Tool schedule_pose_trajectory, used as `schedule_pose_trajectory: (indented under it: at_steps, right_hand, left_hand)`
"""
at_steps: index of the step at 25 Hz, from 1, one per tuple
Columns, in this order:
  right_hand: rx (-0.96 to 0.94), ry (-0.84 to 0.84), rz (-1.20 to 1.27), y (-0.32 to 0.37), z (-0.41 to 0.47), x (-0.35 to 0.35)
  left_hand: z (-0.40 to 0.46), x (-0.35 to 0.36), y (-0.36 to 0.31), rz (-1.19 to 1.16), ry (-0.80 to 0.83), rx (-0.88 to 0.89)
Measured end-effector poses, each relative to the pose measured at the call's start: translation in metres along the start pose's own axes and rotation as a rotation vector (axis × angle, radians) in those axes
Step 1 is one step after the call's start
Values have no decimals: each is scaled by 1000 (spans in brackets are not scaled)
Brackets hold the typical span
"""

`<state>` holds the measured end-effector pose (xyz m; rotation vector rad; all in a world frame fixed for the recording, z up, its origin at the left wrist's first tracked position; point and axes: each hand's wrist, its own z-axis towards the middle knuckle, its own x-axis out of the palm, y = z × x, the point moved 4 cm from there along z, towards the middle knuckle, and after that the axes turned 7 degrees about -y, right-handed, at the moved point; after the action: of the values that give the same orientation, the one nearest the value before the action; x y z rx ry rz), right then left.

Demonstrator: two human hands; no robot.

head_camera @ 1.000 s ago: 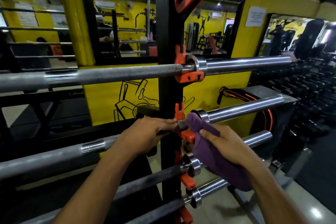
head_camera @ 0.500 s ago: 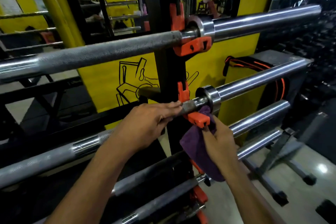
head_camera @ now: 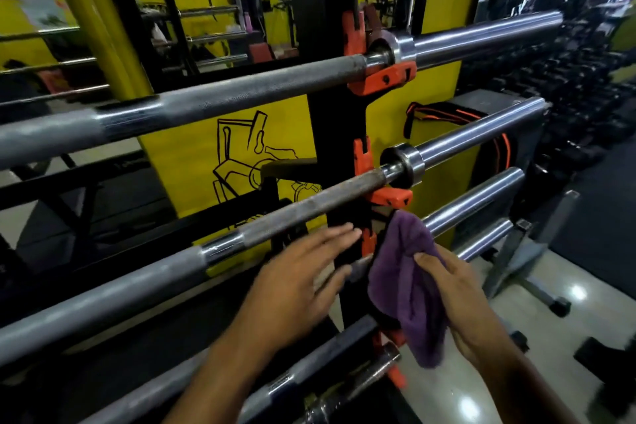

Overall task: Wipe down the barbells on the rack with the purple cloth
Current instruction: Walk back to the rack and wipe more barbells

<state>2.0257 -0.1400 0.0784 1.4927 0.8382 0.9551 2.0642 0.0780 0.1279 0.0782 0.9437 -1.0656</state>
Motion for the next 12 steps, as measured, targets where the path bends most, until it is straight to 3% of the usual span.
schedule_pose_trajectory:
  at_steps: [4, 12]
  right_hand:
    - [37, 29, 86, 8, -45, 32]
    - [236, 235, 30, -14, -97, 79]
  left_hand:
    - [-63, 16, 6, -498, 125, -441]
    - [-89, -22, 14, -746, -60, -571]
